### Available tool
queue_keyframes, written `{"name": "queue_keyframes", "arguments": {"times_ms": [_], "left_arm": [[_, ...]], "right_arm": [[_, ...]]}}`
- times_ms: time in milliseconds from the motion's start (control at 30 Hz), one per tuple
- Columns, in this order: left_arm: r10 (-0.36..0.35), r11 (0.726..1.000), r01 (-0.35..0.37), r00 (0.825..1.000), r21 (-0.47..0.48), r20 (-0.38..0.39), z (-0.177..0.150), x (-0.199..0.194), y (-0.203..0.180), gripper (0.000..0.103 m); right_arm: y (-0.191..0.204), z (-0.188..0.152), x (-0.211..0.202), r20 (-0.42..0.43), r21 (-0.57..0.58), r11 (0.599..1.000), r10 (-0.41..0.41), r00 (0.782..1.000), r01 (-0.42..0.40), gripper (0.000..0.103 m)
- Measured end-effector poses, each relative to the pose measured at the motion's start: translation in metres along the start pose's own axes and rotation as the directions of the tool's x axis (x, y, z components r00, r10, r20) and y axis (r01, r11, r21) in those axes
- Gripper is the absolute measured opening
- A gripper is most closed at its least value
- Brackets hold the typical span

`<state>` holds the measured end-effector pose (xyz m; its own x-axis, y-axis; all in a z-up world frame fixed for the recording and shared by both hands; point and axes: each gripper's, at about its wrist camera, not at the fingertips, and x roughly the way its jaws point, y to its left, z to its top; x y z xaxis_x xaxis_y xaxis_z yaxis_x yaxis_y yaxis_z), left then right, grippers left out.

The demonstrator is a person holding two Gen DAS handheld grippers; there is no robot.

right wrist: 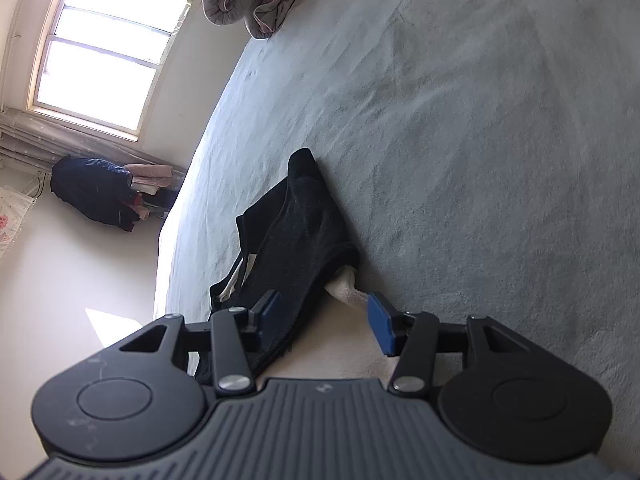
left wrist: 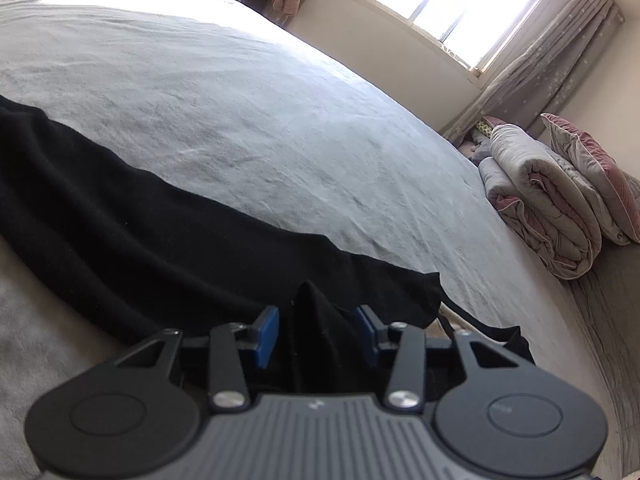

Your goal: Fold clothes

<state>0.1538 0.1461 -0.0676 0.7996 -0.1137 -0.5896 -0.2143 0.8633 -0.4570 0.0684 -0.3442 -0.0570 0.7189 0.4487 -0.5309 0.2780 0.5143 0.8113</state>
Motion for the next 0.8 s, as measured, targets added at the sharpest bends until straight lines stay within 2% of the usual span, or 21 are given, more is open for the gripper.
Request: {"name": "queue_keyframes", "arguments": {"times_ms": [33,100,133,167,200,233,267,300,333,400,467,500,600,633,700,733,767,800], "left_arm": [[0.009,0.999,-0.010,1.000,0.036,0.020,-0.002,-0.001,-0.004,0.003],[0.034,0.992,-0.044,0.996,0.122,0.084,-0.006,-0.007,-0.013,0.004],[0.078,0.979,-0.097,0.991,0.180,0.108,-0.008,-0.007,-0.018,0.004],[0.155,0.951,-0.181,0.980,0.251,0.122,-0.011,-0.003,-0.023,0.009],[0.231,0.909,-0.265,0.963,0.320,0.141,-0.016,0.001,-0.028,0.010],[0.293,0.863,-0.335,0.942,0.377,0.167,-0.020,0.005,-0.030,0.016],[0.329,0.826,-0.380,0.925,0.416,0.192,-0.023,0.007,-0.032,0.031],[0.329,0.820,-0.387,0.922,0.423,0.205,-0.023,0.005,-0.031,0.039],[0.314,0.831,-0.379,0.924,0.408,0.219,-0.022,0.000,-0.029,0.045],[0.263,0.862,-0.346,0.930,0.369,0.258,-0.019,-0.014,-0.028,0.045],[0.198,0.883,-0.299,0.936,0.363,0.291,-0.020,-0.027,-0.029,0.045],[0.170,0.886,-0.275,0.942,0.375,0.290,-0.021,-0.031,-0.031,0.045],[0.119,0.872,-0.211,0.967,0.441,0.227,-0.029,-0.031,-0.036,0.045],[0.134,0.859,-0.209,0.973,0.467,0.188,-0.032,-0.027,-0.036,0.046],[0.189,0.831,-0.241,0.970,0.501,0.154,-0.040,-0.018,-0.031,0.047],[0.205,0.831,-0.255,0.967,0.495,0.154,-0.042,-0.019,-0.027,0.050],[0.211,0.844,-0.262,0.964,0.468,0.159,-0.040,-0.023,-0.024,0.058],[0.217,0.856,-0.268,0.963,0.442,0.163,-0.038,-0.026,-0.021,0.061]], "right_arm": [[0.000,0.000,0.000,0.000,-0.002,1.000,-0.002,1.000,0.002,0.053],[0.000,-0.001,0.001,-0.001,-0.005,1.000,-0.003,1.000,0.003,0.053],[0.000,-0.001,0.001,-0.001,-0.004,1.000,-0.003,1.000,0.003,0.053],[0.000,-0.001,0.001,-0.001,-0.006,1.000,-0.003,1.000,0.003,0.053],[0.000,-0.002,0.001,0.000,-0.009,1.000,-0.004,1.000,0.004,0.053],[0.000,-0.002,0.001,0.001,-0.011,1.000,-0.005,1.000,0.005,0.053],[0.001,-0.002,0.001,0.002,-0.014,1.000,-0.006,1.000,0.006,0.053],[0.001,-0.002,0.001,0.003,-0.016,1.000,-0.007,1.000,0.007,0.053],[0.001,-0.003,0.001,0.004,-0.019,1.000,-0.008,1.000,0.008,0.053],[0.002,-0.003,0.001,0.005,-0.024,1.000,-0.009,1.000,0.009,0.053],[0.002,-0.004,0.001,0.007,-0.029,1.000,-0.011,1.000,0.011,0.053],[0.003,-0.004,0.001,0.008,-0.031,0.999,-0.012,1.000,0.012,0.053],[0.004,-0.005,0.001,0.007,-0.042,0.999,-0.015,1.000,0.016,0.053],[0.004,-0.005,0.001,0.007,-0.043,0.999,-0.016,1.000,0.016,0.053],[0.005,-0.006,0.001,0.008,-0.048,0.999,-0.016,1.000,0.017,0.053],[0.005,-0.007,0.001,0.008,-0.050,0.999,-0.016,1.000,0.017,0.053],[0.005,-0.007,0.001,0.008,-0.051,0.999,-0.016,1.000,0.017,0.053],[0.006,-0.008,0.001,0.009,-0.053,0.998,-0.016,1.000,0.017,0.053]]}}
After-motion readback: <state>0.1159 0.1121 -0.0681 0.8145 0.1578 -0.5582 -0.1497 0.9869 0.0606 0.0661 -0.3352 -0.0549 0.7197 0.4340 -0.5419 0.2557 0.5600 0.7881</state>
